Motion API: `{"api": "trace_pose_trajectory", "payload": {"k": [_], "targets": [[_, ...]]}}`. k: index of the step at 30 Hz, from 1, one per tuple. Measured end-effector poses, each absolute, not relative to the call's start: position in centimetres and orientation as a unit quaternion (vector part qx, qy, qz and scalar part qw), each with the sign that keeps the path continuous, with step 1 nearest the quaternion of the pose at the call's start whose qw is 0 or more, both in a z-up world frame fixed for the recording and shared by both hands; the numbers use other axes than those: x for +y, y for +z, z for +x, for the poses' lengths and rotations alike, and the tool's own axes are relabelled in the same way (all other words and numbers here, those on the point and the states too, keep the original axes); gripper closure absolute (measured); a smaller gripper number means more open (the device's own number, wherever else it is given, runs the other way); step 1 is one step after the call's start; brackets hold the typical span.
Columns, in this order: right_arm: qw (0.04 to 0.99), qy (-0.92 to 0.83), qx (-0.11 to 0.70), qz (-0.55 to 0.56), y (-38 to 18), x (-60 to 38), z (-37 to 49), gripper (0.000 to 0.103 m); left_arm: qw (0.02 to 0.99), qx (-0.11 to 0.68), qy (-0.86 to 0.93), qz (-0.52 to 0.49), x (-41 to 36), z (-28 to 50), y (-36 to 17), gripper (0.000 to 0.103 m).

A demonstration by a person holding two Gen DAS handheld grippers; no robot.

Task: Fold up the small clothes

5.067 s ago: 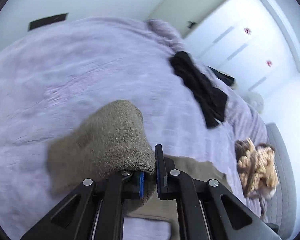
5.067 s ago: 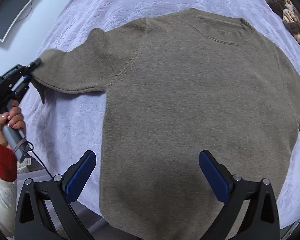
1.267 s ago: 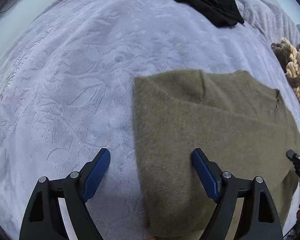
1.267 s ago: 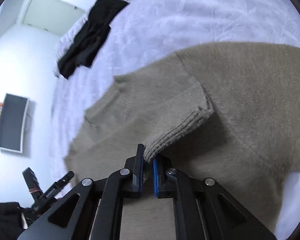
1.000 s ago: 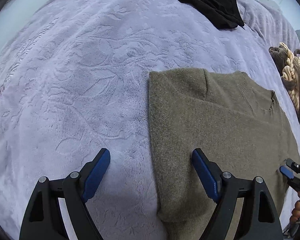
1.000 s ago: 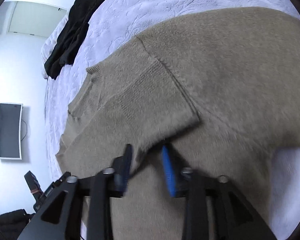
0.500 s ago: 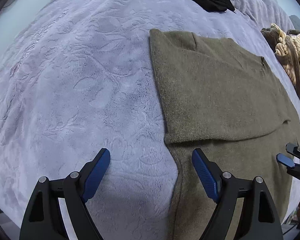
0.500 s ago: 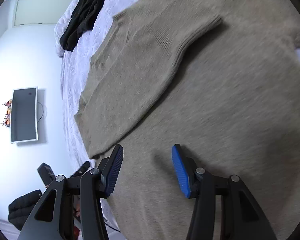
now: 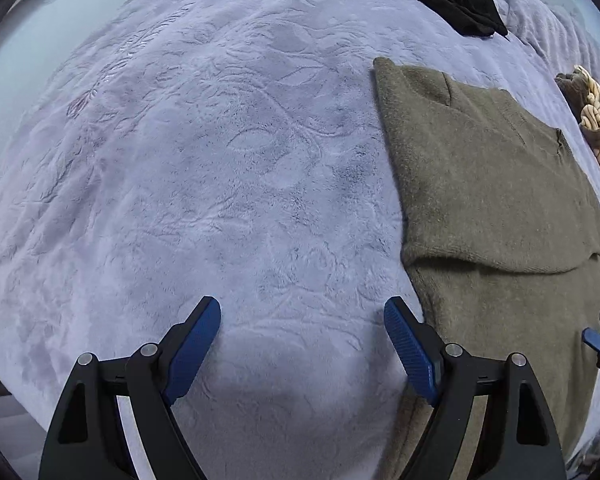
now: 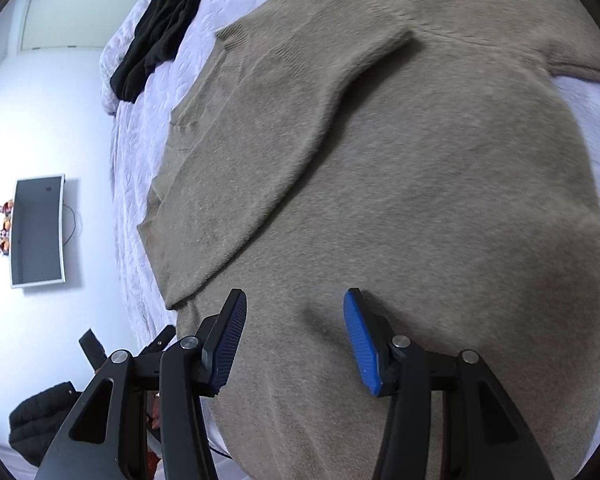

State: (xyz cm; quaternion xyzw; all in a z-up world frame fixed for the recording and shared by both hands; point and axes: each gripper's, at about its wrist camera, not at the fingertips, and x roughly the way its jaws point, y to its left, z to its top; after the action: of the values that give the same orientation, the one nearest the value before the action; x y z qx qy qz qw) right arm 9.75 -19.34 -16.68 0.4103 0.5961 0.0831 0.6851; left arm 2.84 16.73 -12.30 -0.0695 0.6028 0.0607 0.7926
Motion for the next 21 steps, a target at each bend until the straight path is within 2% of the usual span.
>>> {"api": "trace_pose_trajectory", "payload": {"k": [11, 21], "targets": [[0.687, 0.040, 0.581, 0.435, -16.0, -24.0, 6.3, 0.046, 0.788, 0.611, -0.063, -0.054, 5.0, 4.1, -10.2, 0.019], [0.699, -0.049, 0.532, 0.476, -16.0, -34.9, 2.3, 0.046, 0.763, 0.633, -0.129, -0.037, -5.6, 5.9, -11.3, 0.019]]}}
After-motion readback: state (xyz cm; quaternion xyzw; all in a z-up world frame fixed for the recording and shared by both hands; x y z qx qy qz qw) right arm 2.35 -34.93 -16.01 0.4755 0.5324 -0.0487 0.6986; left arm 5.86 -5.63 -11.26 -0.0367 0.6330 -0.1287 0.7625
